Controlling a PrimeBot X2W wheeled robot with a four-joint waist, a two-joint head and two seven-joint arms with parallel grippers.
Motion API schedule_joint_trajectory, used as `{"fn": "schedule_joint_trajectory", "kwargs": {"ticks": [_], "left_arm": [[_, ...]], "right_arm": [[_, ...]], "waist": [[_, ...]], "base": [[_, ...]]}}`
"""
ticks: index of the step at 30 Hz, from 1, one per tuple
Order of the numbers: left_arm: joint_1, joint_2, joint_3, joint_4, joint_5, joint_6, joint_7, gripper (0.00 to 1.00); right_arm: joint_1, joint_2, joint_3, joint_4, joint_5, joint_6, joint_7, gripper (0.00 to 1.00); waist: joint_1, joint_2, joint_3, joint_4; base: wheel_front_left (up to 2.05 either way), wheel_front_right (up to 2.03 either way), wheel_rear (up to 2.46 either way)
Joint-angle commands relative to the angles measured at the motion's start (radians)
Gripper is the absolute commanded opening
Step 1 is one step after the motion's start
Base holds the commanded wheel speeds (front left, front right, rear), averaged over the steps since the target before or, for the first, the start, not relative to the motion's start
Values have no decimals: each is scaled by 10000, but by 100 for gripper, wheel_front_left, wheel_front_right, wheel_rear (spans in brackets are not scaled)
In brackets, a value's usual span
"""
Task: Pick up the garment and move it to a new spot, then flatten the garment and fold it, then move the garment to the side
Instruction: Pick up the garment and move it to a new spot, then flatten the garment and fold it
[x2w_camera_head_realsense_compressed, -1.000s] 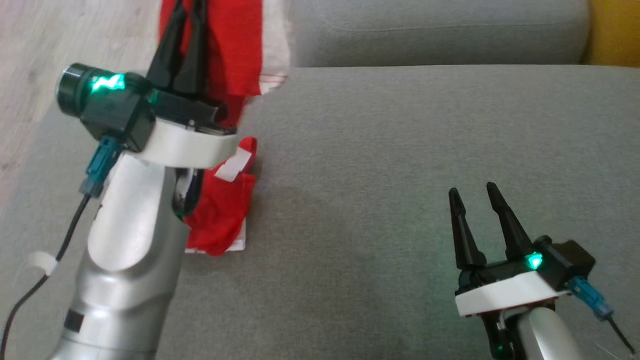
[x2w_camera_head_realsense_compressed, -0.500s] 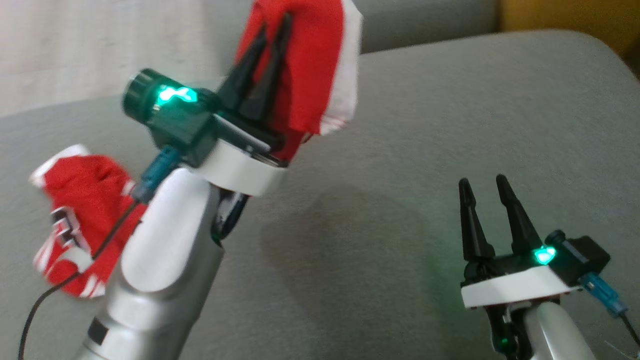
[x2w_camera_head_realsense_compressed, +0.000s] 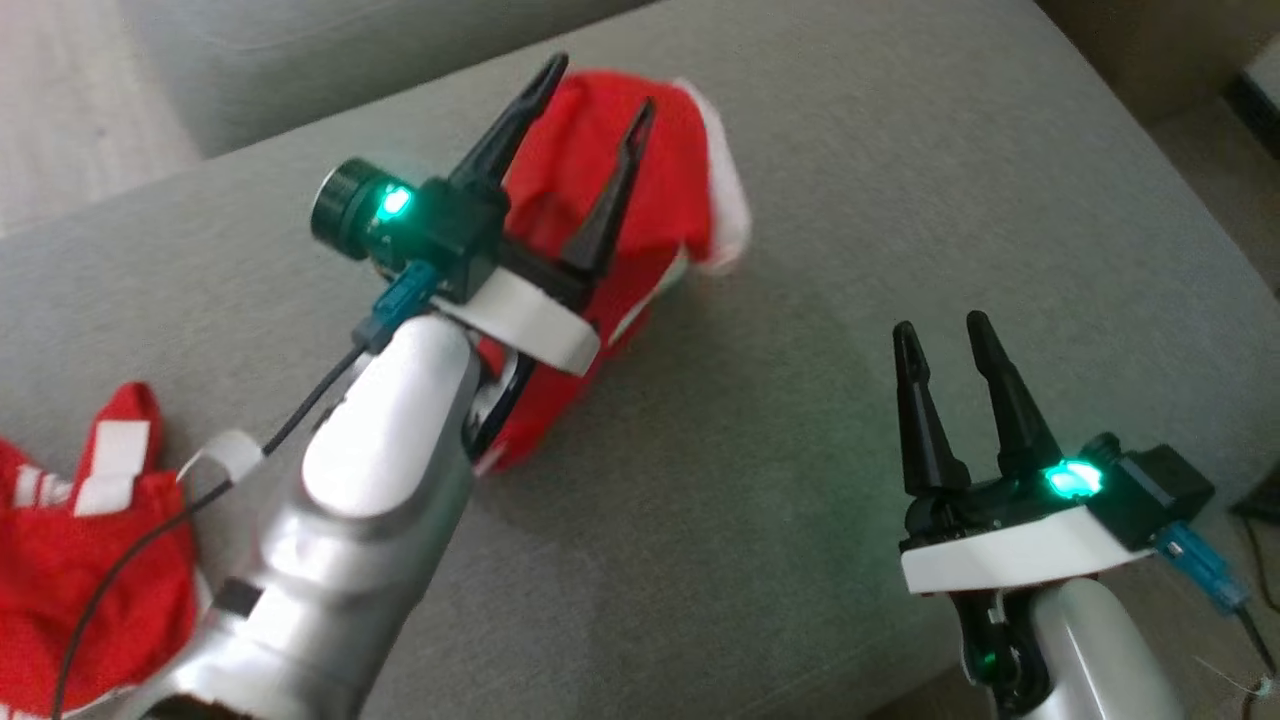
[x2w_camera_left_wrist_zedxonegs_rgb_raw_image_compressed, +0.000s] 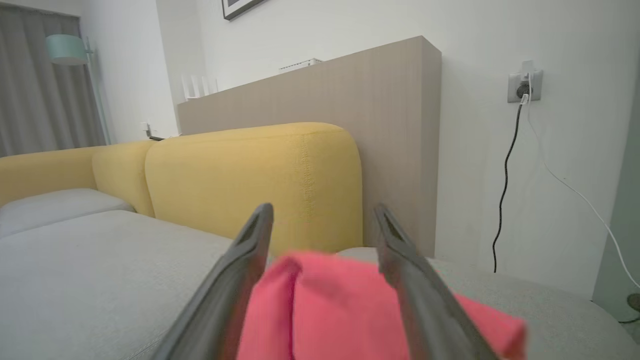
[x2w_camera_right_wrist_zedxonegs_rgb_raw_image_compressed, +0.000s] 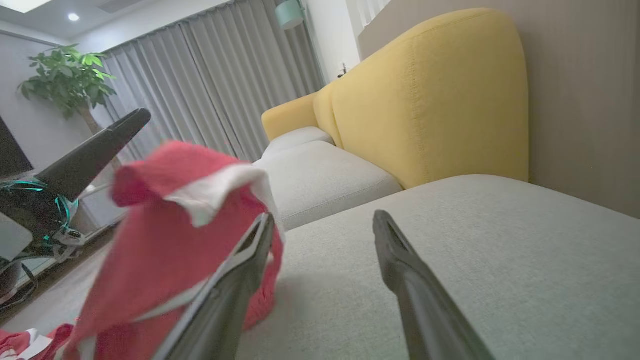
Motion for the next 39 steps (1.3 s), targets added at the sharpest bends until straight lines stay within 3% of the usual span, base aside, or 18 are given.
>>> {"fn": "schedule_joint_trajectory", "kwargs": {"ticks": [1,7,13,26,32,39], "left_arm": [[-671,51,205,-25,-77,-2,-232,100],[-606,0,366,349,-187,221,-562,100],[-13,88,678,-388,-142,387,-596,100],[4070,361,1379,-2645,264,1071,-600,100],[5408,131,1777,-3083,99,1361,-601,100],[5235,1,1744,-3300,371,1240,-601,100]], "right_arm": [[-339,-54,217,-372,64,-7,-93,100],[-210,-54,-18,-364,-36,-7,-93,100],[-124,-54,-250,-360,-258,-7,-93,100],[513,-54,-892,-39,-956,-7,-93,100],[616,-54,-1039,156,-1089,-7,-93,100],[352,-54,-1614,989,-1156,-7,-94,100]], "waist": [[-2,0,180,-233],[-2,0,88,281],[-2,0,-114,1111],[-2,0,-939,3193],[-2,0,-983,3456],[-2,0,-701,3661]], "base": [[0,0,0],[0,0,0],[0,0,0],[0,0,0],[0,0,0],[0,0,0]]}}
